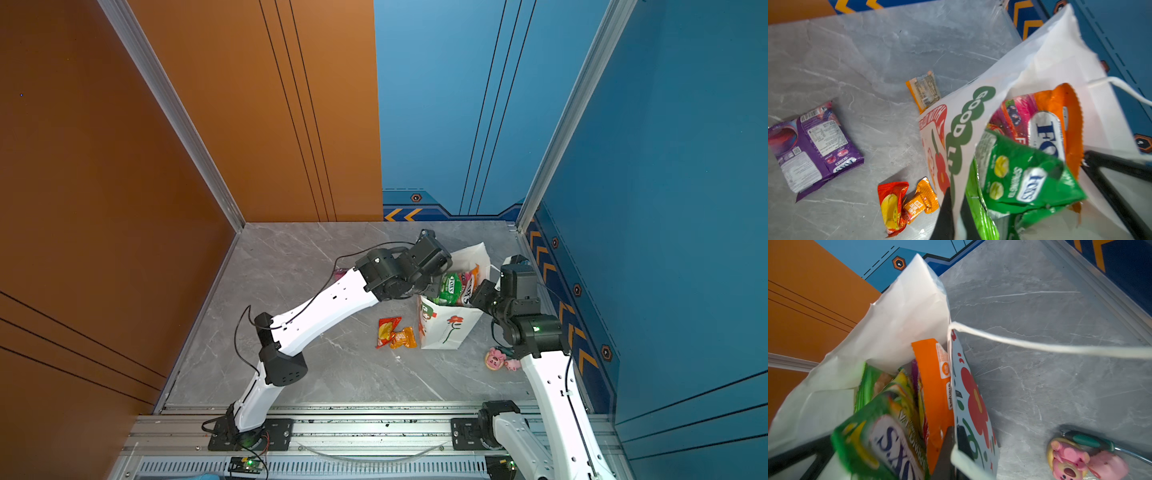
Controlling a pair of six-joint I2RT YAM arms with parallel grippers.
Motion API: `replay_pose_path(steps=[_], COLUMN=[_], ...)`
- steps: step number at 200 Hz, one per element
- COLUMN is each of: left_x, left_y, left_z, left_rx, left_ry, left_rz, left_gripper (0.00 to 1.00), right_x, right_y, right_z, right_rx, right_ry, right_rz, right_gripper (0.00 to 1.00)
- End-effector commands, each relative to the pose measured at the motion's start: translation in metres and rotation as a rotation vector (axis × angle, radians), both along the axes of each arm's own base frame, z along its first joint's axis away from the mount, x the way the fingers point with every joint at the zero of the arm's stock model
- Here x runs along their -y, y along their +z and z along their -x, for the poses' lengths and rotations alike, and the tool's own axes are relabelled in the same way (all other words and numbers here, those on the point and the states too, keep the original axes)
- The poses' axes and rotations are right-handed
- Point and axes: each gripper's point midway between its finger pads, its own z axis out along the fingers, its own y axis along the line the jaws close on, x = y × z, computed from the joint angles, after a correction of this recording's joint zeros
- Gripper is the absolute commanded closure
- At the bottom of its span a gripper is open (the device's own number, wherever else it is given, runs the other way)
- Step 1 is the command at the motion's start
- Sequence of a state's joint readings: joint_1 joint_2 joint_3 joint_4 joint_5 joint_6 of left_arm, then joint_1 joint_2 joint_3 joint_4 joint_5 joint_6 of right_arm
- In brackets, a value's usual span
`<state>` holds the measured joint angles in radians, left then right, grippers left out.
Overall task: Place the snacks into the paper bag
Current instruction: 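Open the left gripper and lift it out of the white bag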
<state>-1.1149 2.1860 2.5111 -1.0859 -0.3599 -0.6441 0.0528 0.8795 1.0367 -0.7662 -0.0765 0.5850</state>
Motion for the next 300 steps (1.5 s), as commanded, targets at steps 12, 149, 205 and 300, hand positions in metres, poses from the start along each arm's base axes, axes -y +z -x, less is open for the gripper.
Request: replay_pose_path(steps=[12,149,205,300], left_x=[0.012,0.023,0.038,0.010], left_y=[0.088,0.015,0.019,0.036], left_z=[0.025,-0.007,0.006,0.004], left_rx=[0.271,-0.035,-0.030,0.036], left_ry=[-0.010,0.008,-0.037,0.005], left_rz=[0.168,0.268,0.274,0.238], left_gripper=[1.00,1.00,0.95,0.49], right_x=[0.022,0.007,0.018,0.011], right_y=[0.015,-0.001,0.001,-0.016], right_z=[0.010,0.033,0.042,0.033], right_rx=[0.050,0.004,0.013,-0.024], right_ry=[-0.104,-0.042,-0.070,-0.044], right_rz=[0.023,0.006,0.064,0.049], right_gripper=[0.99,1.00,0.98,0.98])
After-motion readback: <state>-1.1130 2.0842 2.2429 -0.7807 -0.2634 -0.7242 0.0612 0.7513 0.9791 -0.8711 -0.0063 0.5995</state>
